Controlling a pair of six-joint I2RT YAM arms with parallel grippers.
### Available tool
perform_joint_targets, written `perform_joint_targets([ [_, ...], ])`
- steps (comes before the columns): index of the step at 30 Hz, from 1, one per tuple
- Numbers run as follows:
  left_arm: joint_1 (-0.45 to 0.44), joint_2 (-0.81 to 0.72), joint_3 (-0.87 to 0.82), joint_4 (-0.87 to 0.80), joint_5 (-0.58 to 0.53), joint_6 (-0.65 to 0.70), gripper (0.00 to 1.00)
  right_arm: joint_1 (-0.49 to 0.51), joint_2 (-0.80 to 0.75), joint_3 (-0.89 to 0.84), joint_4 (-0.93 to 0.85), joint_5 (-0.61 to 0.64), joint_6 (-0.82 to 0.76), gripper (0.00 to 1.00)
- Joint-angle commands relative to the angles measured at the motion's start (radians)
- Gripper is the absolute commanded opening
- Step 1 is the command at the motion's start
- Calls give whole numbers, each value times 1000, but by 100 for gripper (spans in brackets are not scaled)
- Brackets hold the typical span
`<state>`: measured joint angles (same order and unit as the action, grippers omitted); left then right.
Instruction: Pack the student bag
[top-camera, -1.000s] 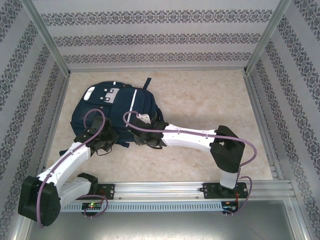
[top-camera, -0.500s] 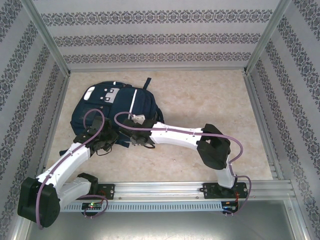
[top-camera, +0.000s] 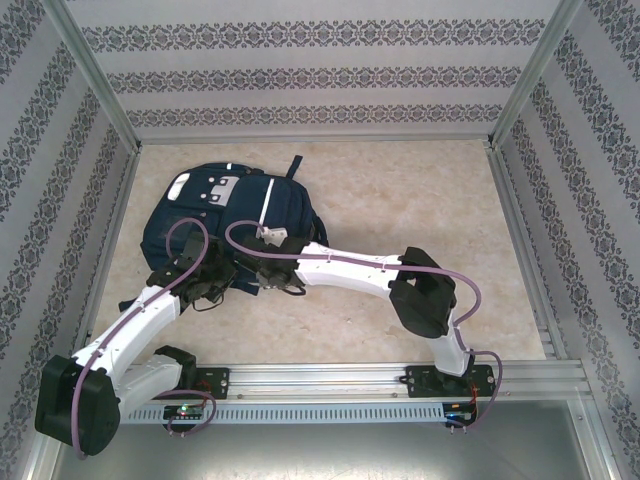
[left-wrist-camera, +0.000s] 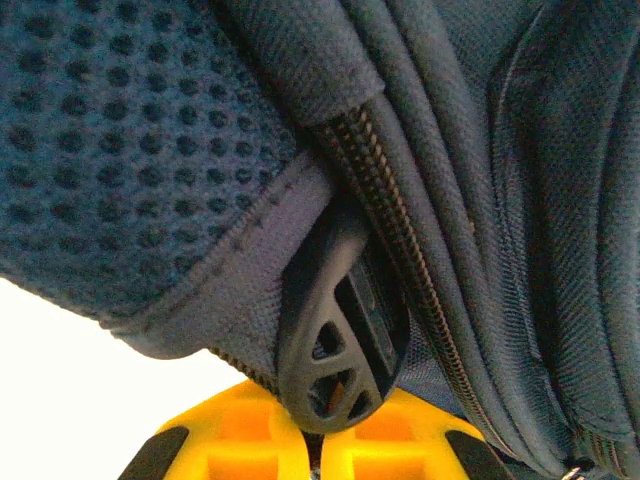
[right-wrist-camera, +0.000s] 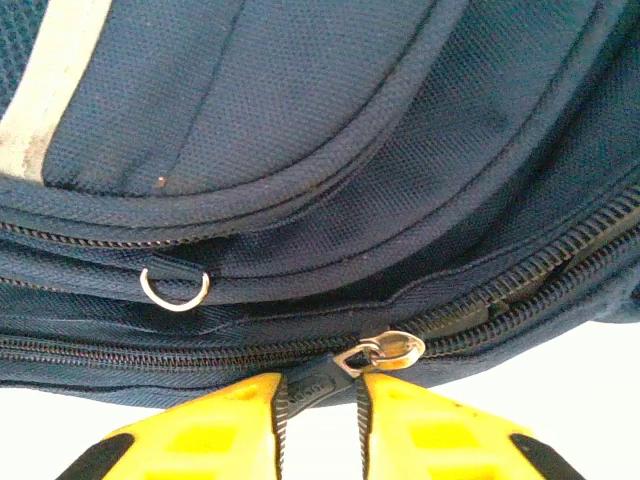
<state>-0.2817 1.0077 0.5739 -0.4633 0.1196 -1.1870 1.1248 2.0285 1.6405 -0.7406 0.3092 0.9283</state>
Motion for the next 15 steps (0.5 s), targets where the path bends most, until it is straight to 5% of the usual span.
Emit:
perform_joint_targets([
  [1, -15, -29, 5, 32, 5, 0, 0, 20, 14, 24, -31, 12, 23, 23],
  [15, -15, -29, 1, 41, 4, -8, 0, 27, -45, -9, -46, 4, 70, 31],
])
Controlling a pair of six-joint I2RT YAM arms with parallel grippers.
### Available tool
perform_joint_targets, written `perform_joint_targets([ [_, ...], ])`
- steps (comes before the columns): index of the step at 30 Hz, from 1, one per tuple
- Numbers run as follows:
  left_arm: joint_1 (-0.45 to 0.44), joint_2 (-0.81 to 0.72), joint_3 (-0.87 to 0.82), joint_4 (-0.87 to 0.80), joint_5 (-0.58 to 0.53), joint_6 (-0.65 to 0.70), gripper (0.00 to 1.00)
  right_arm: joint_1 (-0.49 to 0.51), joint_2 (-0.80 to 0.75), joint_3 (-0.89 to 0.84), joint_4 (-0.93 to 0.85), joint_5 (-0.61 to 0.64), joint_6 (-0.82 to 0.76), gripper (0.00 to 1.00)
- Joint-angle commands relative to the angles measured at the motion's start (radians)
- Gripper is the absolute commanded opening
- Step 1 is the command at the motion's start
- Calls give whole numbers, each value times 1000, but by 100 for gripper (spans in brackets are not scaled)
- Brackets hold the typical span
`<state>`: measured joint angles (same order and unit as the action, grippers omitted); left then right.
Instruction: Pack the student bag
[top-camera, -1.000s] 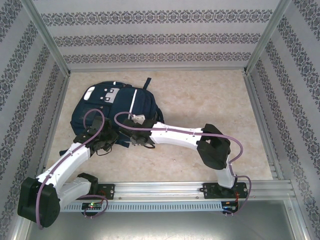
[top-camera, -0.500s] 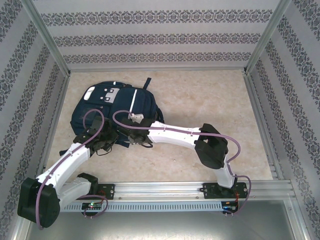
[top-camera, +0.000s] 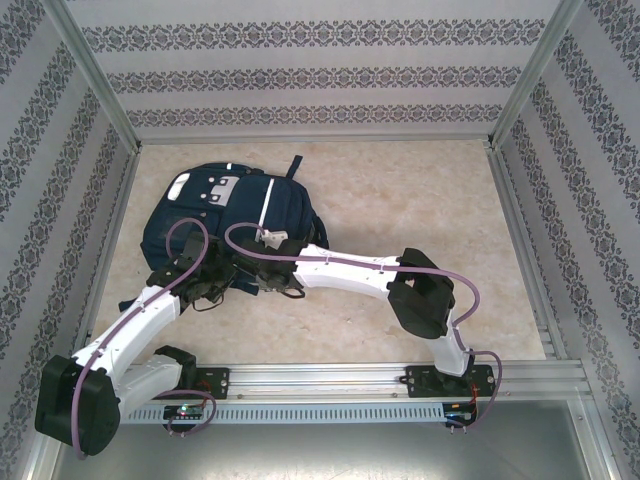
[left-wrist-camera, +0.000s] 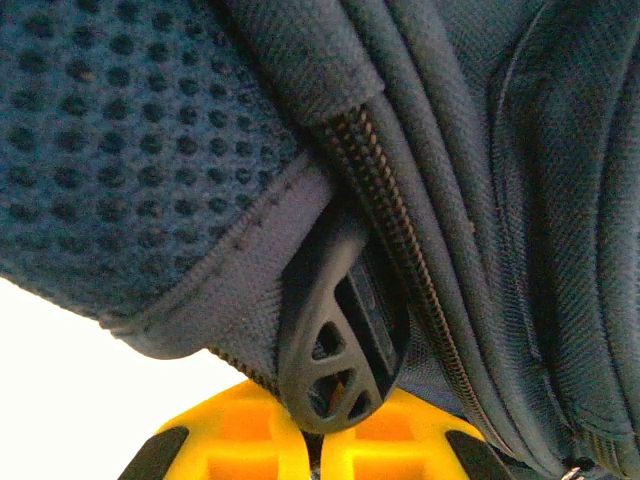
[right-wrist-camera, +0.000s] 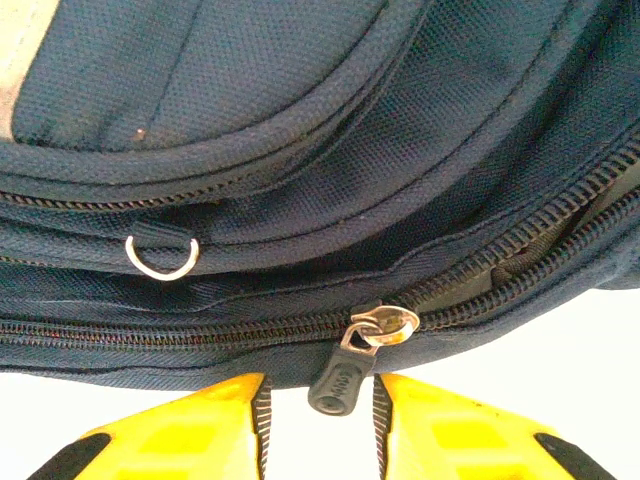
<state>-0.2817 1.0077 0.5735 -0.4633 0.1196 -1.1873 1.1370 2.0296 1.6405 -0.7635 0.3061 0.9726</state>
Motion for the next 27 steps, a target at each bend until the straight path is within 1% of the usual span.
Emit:
perform_joint_targets([
  [1, -15, -27, -1, 44, 6, -9, 0, 15, -48, -6, -22, 6, 26, 30],
  [4, -14, -23, -3, 54, 9, -16, 0, 16, -42, 9, -20, 7, 34, 27],
  [11, -15, -18, -1, 45, 17, -10, 0, 7, 4, 21, -12, -3, 55, 28],
  [20, -15, -24, -3, 42, 15, -13, 0, -3, 4, -8, 57, -2, 62, 27],
  [27, -14, -30, -3, 36, 13, -15, 0, -16, 18, -18, 36, 2, 83, 27],
])
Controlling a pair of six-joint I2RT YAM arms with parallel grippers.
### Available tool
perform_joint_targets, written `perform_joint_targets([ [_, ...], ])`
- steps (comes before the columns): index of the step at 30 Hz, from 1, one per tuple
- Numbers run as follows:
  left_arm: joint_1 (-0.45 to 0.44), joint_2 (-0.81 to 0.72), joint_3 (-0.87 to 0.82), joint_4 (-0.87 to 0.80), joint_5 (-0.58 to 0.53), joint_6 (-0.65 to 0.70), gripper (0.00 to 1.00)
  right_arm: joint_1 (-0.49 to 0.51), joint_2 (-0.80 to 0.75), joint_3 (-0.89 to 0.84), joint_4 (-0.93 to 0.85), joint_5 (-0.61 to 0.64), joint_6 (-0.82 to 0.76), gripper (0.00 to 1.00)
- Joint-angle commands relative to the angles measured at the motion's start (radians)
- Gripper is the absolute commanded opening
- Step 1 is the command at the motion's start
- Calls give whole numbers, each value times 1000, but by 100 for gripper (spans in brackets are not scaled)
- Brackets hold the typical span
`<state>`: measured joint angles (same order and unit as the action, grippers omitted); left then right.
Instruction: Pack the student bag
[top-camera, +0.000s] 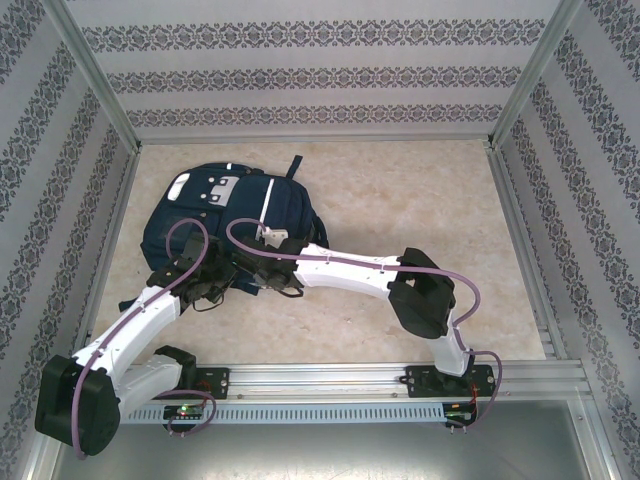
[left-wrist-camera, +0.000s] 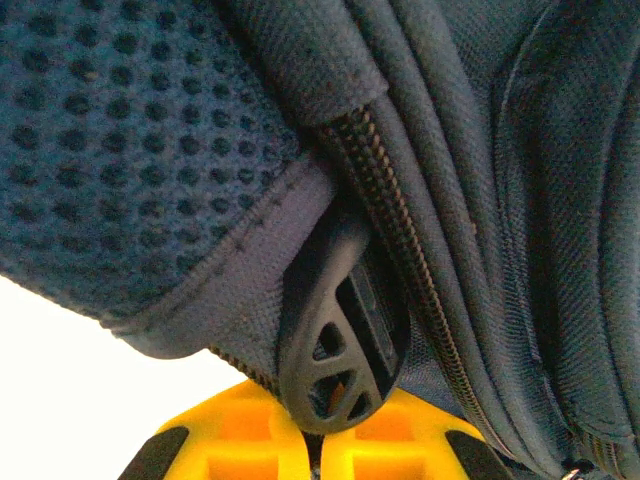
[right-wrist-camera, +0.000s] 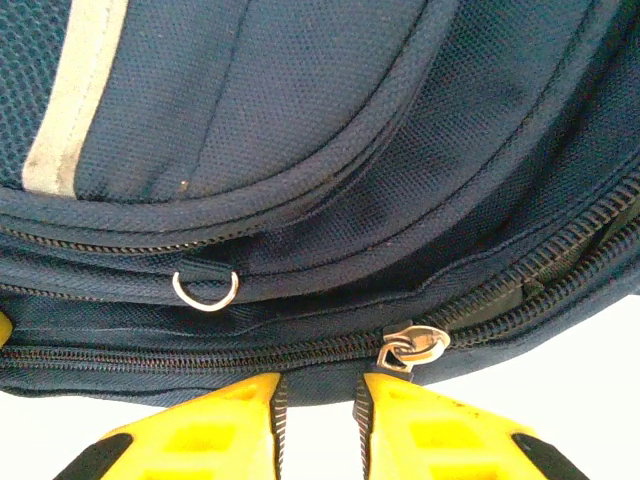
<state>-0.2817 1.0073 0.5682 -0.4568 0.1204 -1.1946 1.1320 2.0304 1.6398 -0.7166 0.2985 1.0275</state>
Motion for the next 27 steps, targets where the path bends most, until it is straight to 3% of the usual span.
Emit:
perform_joint_targets([
  [1, -15, -29, 1, 28, 12, -7, 0, -11, 18, -19, -16, 11, 31, 26],
  [10, -15, -28, 3, 29, 9, -7, 0, -16, 22, -36, -16, 31, 29, 26],
  [16, -14, -26, 7, 29, 2, -3, 0, 9, 22, 4, -48, 64, -63, 24],
  [27, -16, -4, 20, 44, 9, -2, 0, 86, 79, 91, -206, 243, -189, 26],
])
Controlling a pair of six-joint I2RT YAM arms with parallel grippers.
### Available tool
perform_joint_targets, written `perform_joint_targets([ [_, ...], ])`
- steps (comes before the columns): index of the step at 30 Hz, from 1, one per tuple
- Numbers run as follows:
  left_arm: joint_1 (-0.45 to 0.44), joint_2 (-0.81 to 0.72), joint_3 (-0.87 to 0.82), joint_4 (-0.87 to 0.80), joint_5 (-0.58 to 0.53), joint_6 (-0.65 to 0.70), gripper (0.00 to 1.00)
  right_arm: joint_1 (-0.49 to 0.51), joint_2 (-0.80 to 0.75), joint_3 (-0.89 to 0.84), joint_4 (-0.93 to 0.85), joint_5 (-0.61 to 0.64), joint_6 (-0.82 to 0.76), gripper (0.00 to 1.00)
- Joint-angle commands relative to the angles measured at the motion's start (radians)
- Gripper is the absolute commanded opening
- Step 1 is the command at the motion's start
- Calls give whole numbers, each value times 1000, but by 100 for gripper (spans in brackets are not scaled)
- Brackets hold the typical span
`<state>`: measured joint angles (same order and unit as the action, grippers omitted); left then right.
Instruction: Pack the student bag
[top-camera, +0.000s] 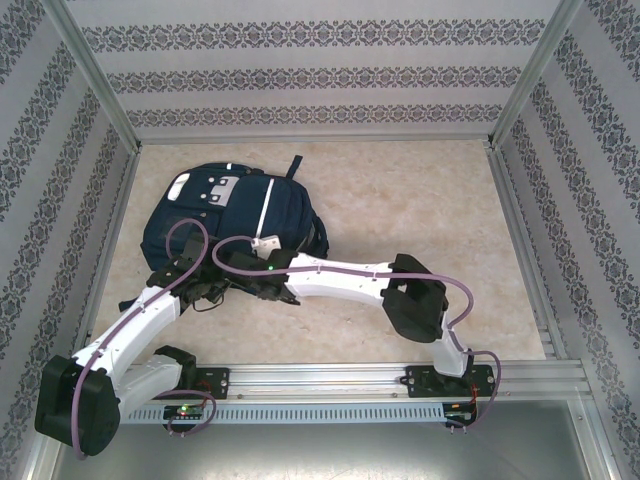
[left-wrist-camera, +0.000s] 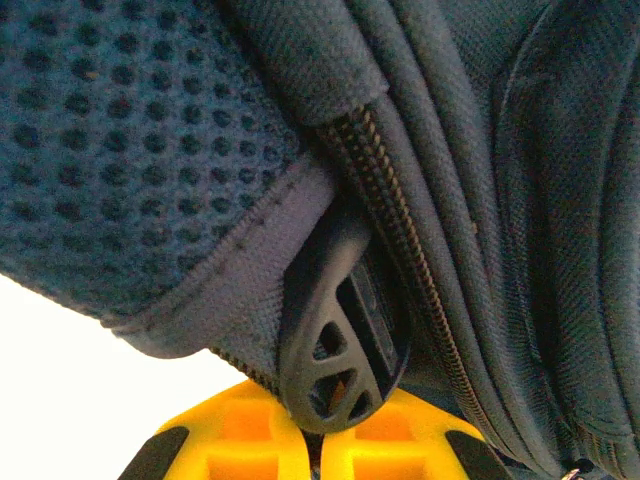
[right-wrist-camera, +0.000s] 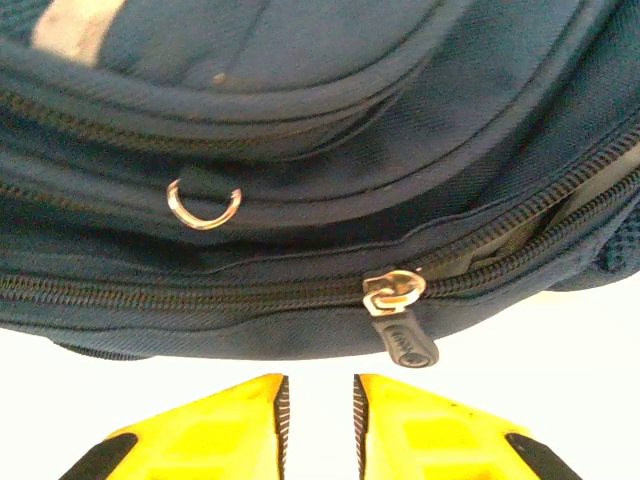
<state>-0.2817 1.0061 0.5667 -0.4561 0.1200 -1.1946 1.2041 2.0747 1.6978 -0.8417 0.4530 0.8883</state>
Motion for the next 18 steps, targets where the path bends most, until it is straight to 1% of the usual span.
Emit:
perform_joint_targets([
  [1, -15, 0, 25, 46, 15, -2, 0, 16, 40, 35, -79, 92, -58, 27],
  [7, -14, 12, 32, 70, 54, -13, 0, 22, 67, 63, -116, 146, -88, 30],
  [11, -11, 17, 33, 98, 95, -16, 0, 25, 45, 55, -114, 164, -103, 32],
  [13, -10, 21, 41, 99, 111, -20, 0, 29, 41, 57, -120, 192, -118, 35],
  [18, -10, 13, 52, 84, 110, -21, 0, 23, 56, 55, -134, 210, -127, 34],
])
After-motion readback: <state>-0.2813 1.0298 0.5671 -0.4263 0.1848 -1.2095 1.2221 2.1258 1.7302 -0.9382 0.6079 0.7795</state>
